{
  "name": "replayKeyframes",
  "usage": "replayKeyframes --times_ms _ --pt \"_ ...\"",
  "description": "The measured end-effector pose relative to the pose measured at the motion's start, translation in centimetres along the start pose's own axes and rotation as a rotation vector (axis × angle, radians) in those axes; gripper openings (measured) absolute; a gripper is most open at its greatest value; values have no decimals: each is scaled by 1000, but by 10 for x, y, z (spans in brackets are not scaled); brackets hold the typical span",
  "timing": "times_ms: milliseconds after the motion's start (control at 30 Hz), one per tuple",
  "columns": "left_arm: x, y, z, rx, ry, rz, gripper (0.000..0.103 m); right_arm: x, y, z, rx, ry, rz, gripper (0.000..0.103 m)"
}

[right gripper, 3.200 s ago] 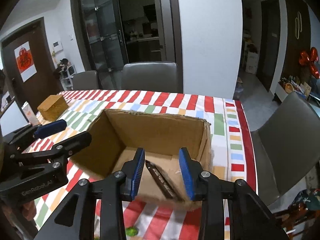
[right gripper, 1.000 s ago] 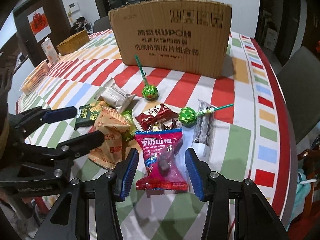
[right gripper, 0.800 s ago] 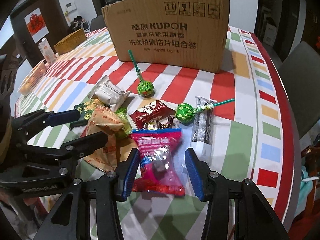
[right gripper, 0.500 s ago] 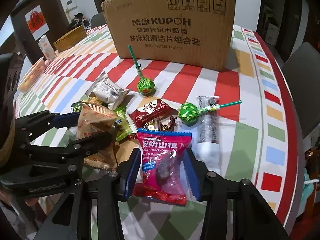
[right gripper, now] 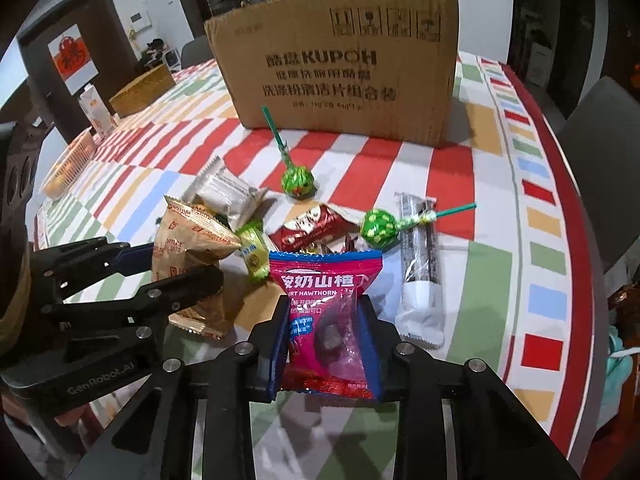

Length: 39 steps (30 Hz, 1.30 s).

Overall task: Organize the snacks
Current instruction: 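Grasp the Fortune Biscuits bag with the left tool while the right tool grasps the pink hawthorn candy bag, then lower the biscuits bag into the box with the left tool while the right tool releases the candy bag inside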

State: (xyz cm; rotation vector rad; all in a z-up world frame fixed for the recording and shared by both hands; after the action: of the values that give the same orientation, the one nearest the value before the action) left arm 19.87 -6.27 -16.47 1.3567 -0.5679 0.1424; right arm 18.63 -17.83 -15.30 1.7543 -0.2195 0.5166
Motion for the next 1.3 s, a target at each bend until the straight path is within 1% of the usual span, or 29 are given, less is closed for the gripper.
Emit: replayKeyframes --times_ms 233,433,633,933,1167,1300 --pt "12 32 2 16 -1 78 41 12 28 -3 -14 11 83 32" --pt "29 59 7 6 -6 146 41 30 58 -3 -18 5 168 32" --pt "56 87 11 3 -25 229 41 50 86 -2 -27 8 250 32" --pt "101 117 9 15 -41 327 41 92 122 -3 -45 16 366 32" --pt "134 135 5 33 -54 384 41 125 147 -5 -66 37 437 33" --pt "150 142 0 29 -50 408 41 142 155 -5 -64 43 456 33"
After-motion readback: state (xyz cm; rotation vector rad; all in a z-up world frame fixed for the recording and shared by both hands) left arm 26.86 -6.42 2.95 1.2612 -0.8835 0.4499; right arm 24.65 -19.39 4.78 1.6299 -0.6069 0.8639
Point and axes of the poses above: each gripper's, at about its wrist camera, not at the fingertips, and y roughly against the way its jaws point, z to its right, x to its top, the point moved 5 cm from there along -y, roughly the way its jaws point, and after that the axes turned 5 degrees about -z, right-handed, at the moved point
